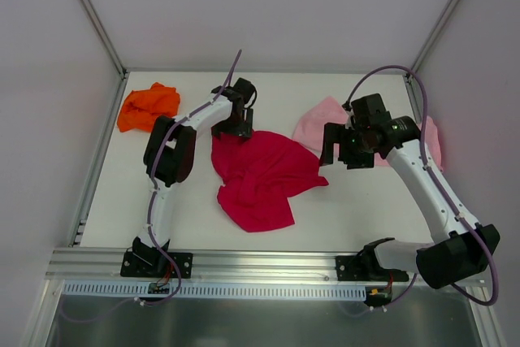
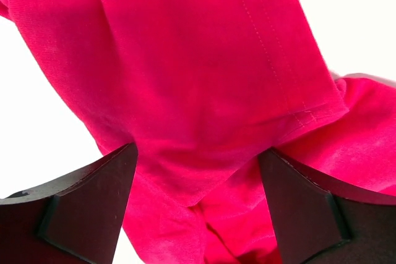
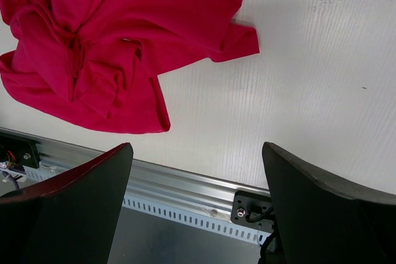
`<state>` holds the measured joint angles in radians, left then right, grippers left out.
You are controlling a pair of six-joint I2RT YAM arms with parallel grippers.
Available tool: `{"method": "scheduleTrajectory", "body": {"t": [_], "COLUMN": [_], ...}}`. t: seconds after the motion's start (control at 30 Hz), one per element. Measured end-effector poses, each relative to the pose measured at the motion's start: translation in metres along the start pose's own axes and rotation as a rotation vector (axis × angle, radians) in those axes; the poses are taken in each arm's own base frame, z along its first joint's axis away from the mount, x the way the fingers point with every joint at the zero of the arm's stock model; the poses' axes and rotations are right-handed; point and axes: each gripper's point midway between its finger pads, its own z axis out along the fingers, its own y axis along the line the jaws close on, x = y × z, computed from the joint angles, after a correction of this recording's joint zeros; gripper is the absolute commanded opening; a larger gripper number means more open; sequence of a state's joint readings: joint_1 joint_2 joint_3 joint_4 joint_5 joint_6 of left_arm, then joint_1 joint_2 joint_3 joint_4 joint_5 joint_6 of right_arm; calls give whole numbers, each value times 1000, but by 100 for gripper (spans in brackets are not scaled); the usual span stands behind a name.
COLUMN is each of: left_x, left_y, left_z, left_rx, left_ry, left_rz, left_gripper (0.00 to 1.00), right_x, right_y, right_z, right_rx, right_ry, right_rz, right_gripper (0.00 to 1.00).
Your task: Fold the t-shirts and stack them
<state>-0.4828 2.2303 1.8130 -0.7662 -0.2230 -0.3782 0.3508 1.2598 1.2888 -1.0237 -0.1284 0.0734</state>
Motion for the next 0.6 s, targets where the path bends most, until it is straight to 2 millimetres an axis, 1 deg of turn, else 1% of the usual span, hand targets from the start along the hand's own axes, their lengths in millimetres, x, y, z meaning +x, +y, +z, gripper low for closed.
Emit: {"method": "scheduleTrajectory", "body": {"t": [0.1,0.2,0.4,0.6], "left_x": [-3,-11,-22,-31], "left_y": [-2,-6,-10,-16], "left_z": [0,0,-3,-4], "left_rx": [8,27,46,70], "left_ry": [-14,-49,-91,-123], "left_rz": [-4,-11,-21,-30], "left_gripper": [80,80,80,79], "right_x": [0,1,7,8], "right_y": [3,4,4,6], "right_z": [0,2,7,8], "right_rx": [-9,-16,-14,-20], "right_ry": [-1,0,22,23], "right_rz": [-9,-16,-23,-32], "right_gripper": [91,91,91,91]}}
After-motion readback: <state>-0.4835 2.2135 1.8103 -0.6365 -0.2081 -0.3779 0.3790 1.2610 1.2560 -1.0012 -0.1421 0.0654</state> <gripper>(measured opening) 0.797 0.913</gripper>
